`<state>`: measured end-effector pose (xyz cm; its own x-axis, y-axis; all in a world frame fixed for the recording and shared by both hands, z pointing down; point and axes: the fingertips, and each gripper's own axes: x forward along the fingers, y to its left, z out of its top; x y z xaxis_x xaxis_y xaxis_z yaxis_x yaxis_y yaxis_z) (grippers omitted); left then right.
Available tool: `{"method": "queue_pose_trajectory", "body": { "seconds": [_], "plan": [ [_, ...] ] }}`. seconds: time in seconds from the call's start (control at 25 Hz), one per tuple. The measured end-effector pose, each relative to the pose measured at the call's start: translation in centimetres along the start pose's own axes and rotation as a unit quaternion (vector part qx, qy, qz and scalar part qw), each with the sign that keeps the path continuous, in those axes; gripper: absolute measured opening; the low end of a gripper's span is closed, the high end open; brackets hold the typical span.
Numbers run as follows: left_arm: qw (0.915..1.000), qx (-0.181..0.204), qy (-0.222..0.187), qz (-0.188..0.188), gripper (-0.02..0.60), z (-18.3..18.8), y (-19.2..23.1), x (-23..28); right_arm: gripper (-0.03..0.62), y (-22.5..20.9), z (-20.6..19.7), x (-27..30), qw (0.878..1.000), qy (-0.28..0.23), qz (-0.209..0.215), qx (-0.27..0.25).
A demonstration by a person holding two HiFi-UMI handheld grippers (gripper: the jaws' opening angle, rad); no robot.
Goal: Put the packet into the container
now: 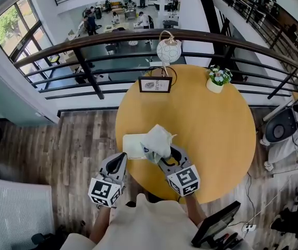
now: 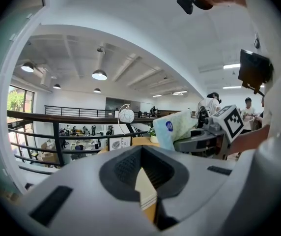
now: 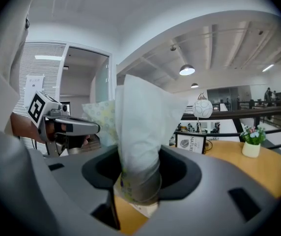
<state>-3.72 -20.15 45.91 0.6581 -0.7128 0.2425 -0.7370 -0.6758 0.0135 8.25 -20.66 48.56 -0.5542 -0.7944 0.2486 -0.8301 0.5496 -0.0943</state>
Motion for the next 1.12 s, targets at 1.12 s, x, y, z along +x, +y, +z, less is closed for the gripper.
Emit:
{"method": "queue_pose_trajectory", "body": {
  "seconds": [1.12],
  "plan": [
    [0.9944, -0.085, 0.054, -0.033, 0.005, -5.1, 5.6, 2.2, 0.209, -1.0, -4.9, 3.1, 0.989, 0.143, -0.038, -0.005]
  ]
}}
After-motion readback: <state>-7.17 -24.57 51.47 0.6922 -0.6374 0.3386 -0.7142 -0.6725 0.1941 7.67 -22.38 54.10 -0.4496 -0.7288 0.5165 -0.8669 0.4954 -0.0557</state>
